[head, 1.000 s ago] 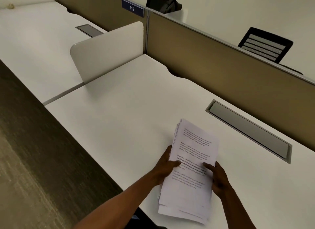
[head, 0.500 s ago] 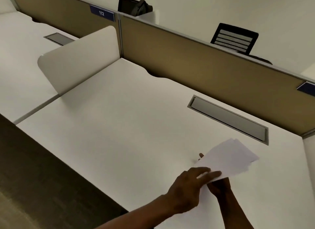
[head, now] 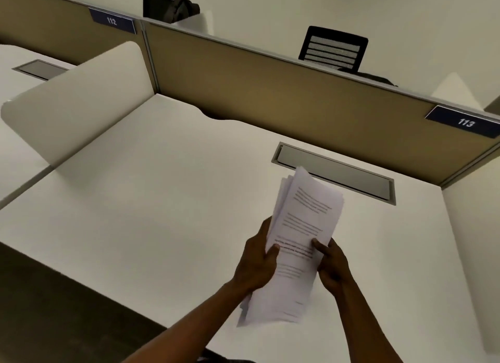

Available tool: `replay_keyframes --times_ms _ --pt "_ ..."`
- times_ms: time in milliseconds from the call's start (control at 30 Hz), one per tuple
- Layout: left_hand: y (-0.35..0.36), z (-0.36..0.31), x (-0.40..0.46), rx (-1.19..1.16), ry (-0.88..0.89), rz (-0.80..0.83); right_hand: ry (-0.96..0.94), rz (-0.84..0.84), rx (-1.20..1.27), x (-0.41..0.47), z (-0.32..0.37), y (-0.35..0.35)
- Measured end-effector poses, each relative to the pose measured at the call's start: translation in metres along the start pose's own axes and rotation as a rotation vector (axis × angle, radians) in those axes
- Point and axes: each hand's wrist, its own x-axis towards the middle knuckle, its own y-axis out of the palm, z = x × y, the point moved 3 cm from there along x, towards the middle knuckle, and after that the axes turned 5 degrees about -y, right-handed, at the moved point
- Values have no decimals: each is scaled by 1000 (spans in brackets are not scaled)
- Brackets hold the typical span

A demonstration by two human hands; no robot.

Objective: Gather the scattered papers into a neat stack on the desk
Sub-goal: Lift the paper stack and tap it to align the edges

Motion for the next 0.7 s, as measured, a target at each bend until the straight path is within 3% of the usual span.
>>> replay_keyframes --times_ms 100,200,433,700 --pt "-23 19 15 -119 -248 33 7 -32 -54 0 8 4" --pt "-33 34 27 -232 -371 118 -19 -85 -91 4 14 6" --pt "-48 20 55 -267 -324 16 -374 -116 -211 -9 47 31" --pt "-37 0 74 -240 -152 -7 -512 -177 -67 -20 62 21"
